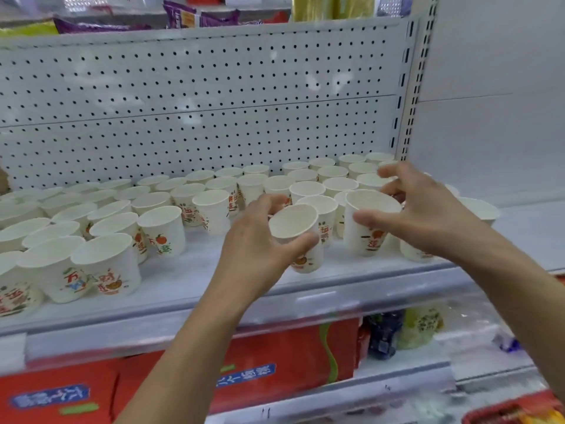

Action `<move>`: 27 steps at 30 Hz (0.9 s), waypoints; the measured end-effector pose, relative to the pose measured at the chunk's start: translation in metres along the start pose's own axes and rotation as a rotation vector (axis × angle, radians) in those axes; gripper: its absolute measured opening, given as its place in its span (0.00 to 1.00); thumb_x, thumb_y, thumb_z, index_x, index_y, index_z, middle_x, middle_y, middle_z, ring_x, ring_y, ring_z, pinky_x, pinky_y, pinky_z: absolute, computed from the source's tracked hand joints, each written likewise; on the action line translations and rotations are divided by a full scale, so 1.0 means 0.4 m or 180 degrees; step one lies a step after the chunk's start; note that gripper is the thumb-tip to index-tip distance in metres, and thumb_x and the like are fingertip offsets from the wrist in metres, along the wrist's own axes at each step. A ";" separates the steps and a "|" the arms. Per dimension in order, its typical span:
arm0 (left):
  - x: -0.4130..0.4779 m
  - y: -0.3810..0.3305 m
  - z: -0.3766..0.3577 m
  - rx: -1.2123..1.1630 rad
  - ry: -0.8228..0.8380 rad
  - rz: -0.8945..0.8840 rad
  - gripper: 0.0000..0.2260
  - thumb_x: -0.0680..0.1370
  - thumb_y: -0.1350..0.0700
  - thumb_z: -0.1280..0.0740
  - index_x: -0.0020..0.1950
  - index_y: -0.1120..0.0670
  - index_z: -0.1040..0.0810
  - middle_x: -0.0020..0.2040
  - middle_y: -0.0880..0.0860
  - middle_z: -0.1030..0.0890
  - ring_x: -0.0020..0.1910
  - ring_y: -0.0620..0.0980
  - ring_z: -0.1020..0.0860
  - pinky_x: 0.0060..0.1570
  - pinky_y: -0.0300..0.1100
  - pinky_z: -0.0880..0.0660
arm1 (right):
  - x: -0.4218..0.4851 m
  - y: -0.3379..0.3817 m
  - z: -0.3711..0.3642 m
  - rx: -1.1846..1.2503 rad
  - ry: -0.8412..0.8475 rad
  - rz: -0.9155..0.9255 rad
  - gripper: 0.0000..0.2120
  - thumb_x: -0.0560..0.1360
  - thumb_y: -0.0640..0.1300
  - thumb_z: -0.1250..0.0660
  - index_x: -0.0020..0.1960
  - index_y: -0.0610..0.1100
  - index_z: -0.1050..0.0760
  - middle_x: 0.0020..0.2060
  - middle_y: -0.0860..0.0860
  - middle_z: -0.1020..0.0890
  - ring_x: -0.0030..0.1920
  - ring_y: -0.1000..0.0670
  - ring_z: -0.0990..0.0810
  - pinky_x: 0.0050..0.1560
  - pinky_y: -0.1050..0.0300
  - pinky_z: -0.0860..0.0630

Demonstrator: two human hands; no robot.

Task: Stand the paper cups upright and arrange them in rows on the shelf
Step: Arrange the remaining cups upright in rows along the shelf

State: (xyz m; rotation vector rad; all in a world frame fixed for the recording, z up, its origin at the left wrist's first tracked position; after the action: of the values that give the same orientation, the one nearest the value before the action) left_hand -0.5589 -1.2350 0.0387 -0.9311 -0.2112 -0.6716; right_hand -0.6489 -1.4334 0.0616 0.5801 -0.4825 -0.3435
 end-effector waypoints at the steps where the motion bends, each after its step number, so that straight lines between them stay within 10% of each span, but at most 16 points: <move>1: 0.007 -0.012 -0.026 -0.0002 0.0055 -0.0023 0.31 0.67 0.44 0.24 0.67 0.49 0.29 0.62 0.46 0.23 0.58 0.45 0.26 0.60 0.47 0.27 | 0.000 -0.005 -0.006 -0.0129 0.0068 0.0009 0.37 0.67 0.59 0.26 0.70 0.52 0.37 0.62 0.50 0.24 0.61 0.49 0.26 0.62 0.48 0.28; 27: -0.011 -0.061 -0.126 0.0695 -0.0274 -0.0089 0.27 0.65 0.38 0.26 0.60 0.43 0.27 0.58 0.41 0.27 0.53 0.42 0.26 0.50 0.39 0.29 | 0.017 0.014 -0.022 -0.1606 0.0347 0.0904 0.27 0.71 0.62 0.33 0.67 0.55 0.31 0.61 0.53 0.26 0.63 0.50 0.34 0.53 0.53 0.30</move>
State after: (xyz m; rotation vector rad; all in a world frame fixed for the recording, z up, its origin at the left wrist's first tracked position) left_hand -0.5830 -1.2834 0.0231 -0.7490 -0.3673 -0.6210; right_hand -0.6376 -1.4280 0.0607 0.0367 -0.3482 -0.1503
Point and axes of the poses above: each hand's wrist, its own x-axis towards the middle knuckle, its own z-axis out of the back of the hand, y = z × x, the point moved 9 cm from there along x, towards the middle knuckle
